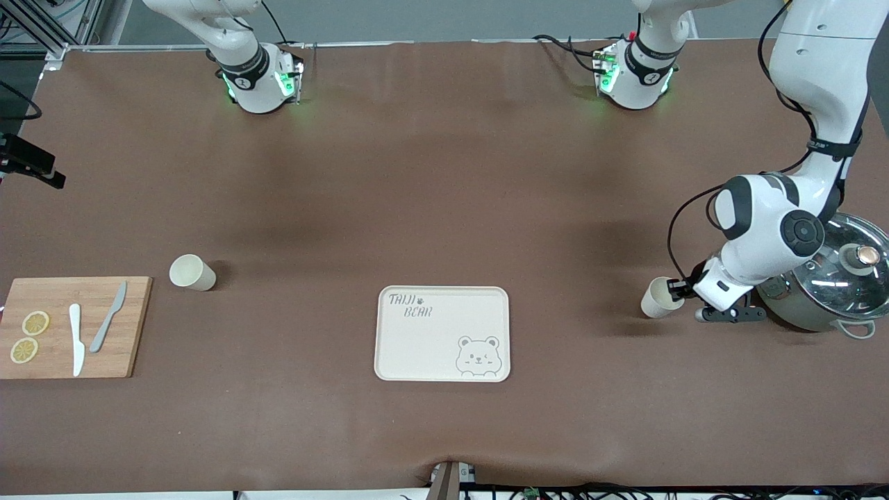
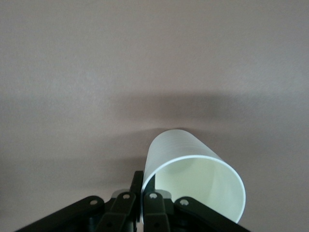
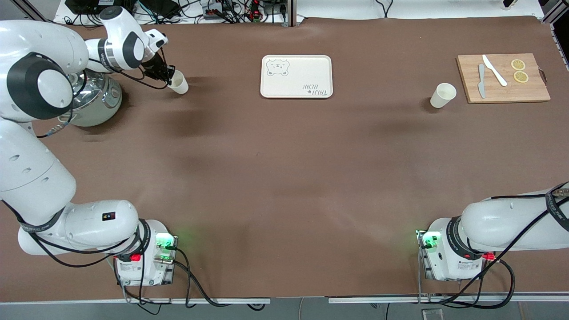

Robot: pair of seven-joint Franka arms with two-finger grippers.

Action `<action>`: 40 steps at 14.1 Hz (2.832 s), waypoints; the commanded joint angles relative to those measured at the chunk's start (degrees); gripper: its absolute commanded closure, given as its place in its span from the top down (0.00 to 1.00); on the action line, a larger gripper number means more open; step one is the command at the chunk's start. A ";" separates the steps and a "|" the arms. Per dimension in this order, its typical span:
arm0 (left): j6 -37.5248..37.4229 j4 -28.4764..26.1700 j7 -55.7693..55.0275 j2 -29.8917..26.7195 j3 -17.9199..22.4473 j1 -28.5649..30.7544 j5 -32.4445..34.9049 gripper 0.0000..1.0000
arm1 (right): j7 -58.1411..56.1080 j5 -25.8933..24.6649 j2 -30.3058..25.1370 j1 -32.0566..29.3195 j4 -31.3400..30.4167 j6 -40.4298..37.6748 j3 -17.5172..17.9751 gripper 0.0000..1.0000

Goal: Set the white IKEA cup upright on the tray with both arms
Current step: 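Carry the cup with the left gripper and lower it onto the tray, then open the left gripper and lift it while the right gripper reaches the cup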

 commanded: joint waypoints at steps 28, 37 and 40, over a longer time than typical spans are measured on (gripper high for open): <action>-15.82 39.53 -43.98 23.98 2.45 -34.10 -0.65 0.24 | -0.09 -0.40 7.19 -3.09 0.95 -0.32 0.71 1.00; -18.62 39.18 -43.89 15.03 3.07 -32.26 0.40 1.00 | -0.09 0.12 19.40 -2.82 0.60 3.64 0.97 1.00; -25.81 38.92 -43.62 8.97 2.98 -28.66 3.39 1.00 | -0.18 -0.84 21.17 -2.12 -3.16 11.43 0.88 1.00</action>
